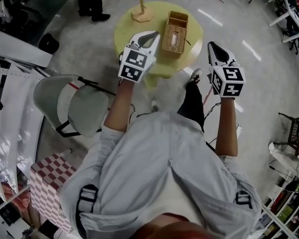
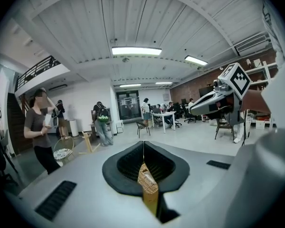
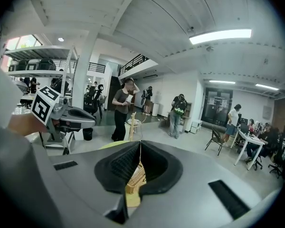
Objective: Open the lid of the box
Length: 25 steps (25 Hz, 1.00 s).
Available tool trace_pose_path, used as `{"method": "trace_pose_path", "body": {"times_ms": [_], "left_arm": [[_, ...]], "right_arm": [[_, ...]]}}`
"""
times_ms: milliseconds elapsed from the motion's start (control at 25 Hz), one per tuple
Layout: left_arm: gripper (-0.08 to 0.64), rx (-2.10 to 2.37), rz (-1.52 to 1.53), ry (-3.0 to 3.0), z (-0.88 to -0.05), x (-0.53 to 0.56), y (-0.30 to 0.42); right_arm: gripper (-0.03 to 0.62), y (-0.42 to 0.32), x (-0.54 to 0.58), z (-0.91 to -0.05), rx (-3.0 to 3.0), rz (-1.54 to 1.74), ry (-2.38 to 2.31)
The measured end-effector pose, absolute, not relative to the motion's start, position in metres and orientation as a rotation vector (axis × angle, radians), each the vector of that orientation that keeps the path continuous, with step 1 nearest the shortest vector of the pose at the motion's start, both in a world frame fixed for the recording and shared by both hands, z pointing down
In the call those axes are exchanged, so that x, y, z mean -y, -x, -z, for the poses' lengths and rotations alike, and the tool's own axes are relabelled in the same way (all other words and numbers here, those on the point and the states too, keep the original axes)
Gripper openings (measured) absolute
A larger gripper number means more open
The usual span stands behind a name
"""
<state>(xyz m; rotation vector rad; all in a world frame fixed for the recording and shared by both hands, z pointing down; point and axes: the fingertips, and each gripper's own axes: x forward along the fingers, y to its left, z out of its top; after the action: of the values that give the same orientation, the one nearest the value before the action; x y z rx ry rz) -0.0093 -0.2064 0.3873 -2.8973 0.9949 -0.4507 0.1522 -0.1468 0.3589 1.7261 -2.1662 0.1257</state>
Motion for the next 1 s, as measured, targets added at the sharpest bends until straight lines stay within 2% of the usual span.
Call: {"method": "trace_pose_path", "body": {"times_ms": [240,680,1000], "left_arm": [[0.029,-1.029,0.454,2.897,-0.393,0.222,0.008],[0.029,-1.069,0.472,2.918,-0.408,0.281,-0.038],[0.029,-1.105,0.576,2.955,-0.454,0.334,-0.066]], "right_arm": [[0.025,-0.160,0.167,-0.373,2.170,-0.139,-1.709],[0.026,-0.194,0.235,-0.412,2.234,-0.240,-1.624],[0.084,-0.203,0.288,-0.477,2.266,-0.411,-1.426]]}}
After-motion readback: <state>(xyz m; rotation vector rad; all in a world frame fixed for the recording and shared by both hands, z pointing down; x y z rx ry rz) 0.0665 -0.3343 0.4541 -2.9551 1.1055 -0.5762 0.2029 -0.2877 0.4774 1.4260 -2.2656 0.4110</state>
